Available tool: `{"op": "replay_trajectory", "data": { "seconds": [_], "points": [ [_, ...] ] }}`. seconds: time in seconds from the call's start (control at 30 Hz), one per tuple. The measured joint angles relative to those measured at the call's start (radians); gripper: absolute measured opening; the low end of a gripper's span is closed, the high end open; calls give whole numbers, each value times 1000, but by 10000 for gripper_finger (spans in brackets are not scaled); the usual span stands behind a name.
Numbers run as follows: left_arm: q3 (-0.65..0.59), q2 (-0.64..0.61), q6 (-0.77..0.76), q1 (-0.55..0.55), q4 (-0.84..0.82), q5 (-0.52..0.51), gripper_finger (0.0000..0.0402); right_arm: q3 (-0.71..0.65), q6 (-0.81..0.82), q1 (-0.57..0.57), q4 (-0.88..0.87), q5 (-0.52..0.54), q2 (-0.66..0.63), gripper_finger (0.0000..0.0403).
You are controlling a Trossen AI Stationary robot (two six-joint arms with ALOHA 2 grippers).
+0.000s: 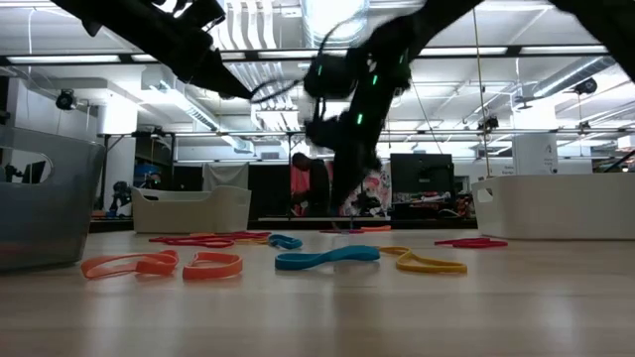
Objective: Sort rubber bands into baskets
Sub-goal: Put the blue rubber band into the transparent bin
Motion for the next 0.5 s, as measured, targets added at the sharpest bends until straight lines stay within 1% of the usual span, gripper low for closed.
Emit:
{"op": "replay_trajectory", "data": {
  "seconds": [0.17, 0.27, 0.4, 0.5],
  "points": [
    [0, 18, 0, 0, 2, 0, 118, -27, 10, 55, -92, -18, -137, 9],
    [0, 31, 0, 0, 13, 0, 118, -31, 39, 95, -136, -66, -227, 9],
    [-1, 37, 1, 1, 22, 1, 118, -31, 78, 148, -236, -155, -343, 9],
    [0, 36, 8, 1, 21, 1, 118, -32, 151, 197, -327, -212, -420, 9]
  ]
}}
